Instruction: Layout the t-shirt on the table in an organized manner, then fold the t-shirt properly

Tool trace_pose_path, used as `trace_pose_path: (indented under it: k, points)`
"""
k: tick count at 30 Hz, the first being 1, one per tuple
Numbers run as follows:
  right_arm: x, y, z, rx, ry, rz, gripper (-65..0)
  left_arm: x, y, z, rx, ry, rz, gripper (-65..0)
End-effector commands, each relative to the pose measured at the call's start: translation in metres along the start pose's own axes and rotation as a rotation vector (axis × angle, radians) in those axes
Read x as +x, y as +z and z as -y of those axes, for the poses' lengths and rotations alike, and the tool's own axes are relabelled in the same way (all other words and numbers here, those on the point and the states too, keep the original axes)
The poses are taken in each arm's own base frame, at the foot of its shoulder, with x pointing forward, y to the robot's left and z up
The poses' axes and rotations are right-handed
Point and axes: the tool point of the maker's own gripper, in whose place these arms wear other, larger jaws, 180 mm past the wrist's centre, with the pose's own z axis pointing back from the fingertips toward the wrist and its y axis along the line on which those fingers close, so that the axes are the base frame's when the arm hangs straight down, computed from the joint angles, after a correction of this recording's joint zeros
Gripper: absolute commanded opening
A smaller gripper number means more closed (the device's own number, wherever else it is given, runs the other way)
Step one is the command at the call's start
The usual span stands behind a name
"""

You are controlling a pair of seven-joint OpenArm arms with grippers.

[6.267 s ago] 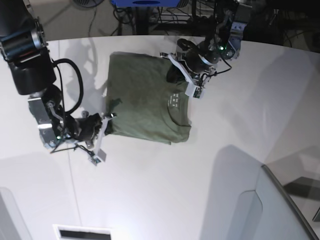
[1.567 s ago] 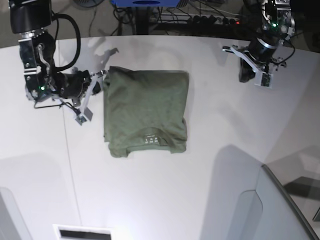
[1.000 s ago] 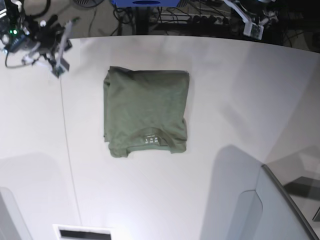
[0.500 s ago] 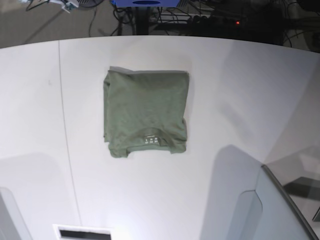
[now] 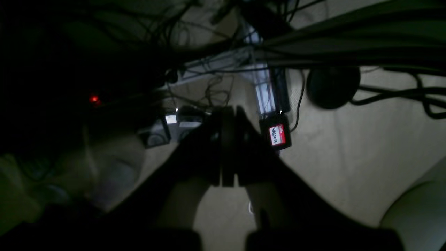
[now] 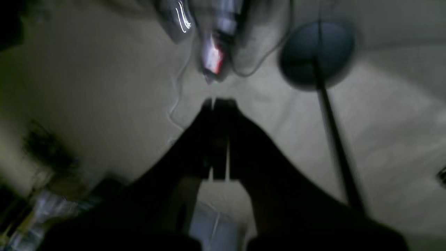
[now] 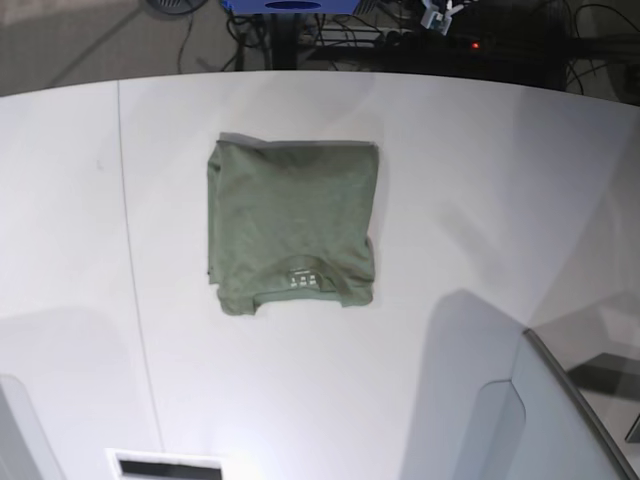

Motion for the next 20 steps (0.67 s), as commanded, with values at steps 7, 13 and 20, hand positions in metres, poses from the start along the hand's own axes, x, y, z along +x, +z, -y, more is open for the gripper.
trace_pose_path:
  k: [7,13,20]
  points:
    - [-0.015,0.007,0.003,-0.037,-0.155,0.037,-65.0,-0.015,0.007,0.001,-0.109,-0.233,-0.079,-65.0]
    - [-0.012,0.006,0.001,-0.018,-0.106,0.031,-65.0,-0.006,0.002,0.003,-0.126,-0.271,-0.072,-65.0]
    - [-0.026,0.011,0.005,0.012,0.032,-0.025,-65.0,-0.013,0.001,0.022,-0.154,-0.254,-0.079,-65.0]
